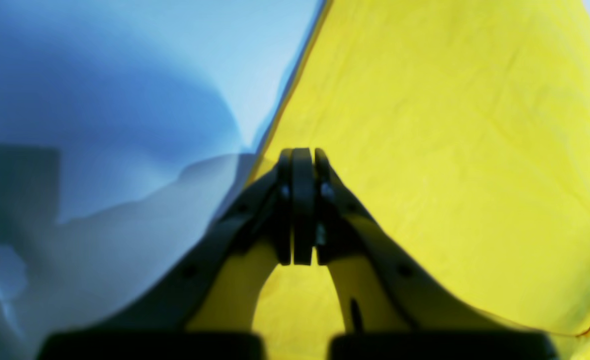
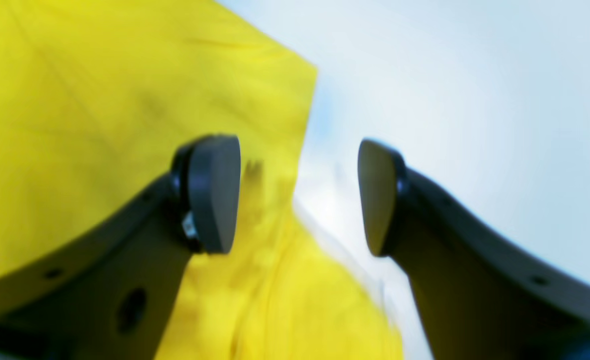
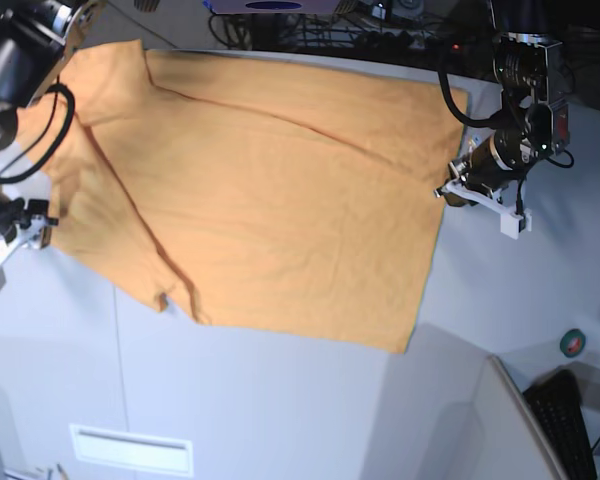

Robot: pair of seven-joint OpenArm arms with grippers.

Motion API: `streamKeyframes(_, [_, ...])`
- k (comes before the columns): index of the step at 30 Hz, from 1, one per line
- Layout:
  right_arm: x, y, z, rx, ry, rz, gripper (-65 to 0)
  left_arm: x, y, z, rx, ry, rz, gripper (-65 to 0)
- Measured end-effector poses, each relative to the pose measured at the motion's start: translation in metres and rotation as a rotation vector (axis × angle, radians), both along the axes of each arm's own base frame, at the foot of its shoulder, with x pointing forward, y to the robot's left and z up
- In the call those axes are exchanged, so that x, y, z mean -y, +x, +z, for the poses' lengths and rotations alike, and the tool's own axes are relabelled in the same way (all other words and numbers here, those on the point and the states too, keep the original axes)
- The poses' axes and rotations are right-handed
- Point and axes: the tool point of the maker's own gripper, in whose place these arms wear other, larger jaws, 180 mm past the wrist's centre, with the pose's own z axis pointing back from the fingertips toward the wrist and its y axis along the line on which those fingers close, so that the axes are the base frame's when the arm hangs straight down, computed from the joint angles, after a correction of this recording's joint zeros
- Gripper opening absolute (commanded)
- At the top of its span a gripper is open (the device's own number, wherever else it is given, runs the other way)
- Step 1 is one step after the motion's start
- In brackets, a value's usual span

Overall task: Layout the t-shirt on the table in an organized manner, then fold the t-shirt properly
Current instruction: 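Move the left gripper along the shirt side toward the hem corner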

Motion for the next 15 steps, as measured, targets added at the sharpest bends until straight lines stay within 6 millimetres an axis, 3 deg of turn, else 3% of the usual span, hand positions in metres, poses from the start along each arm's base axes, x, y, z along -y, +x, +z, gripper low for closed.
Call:
streamKeyframes(3, [0.01,0.015,-0.027,-0.012,0.131,-0.073,-29.3,-0.003,0.0,0.001,0.0,0.008,-0.002,-65.0])
streamKeyframes(6, [0.014,0.012,-0.046,-0.045,0.207,-0.125,-29.3,-0.007,-0.002,0.001,-0.003,0.018,-0.002,-65.0])
streamKeyframes(15, [0.011,0.011,-0.052,-0.055,0.236,-0.137,-29.4,-0.028,-0.002,0.006,0.015,0.025,0.065,-65.0])
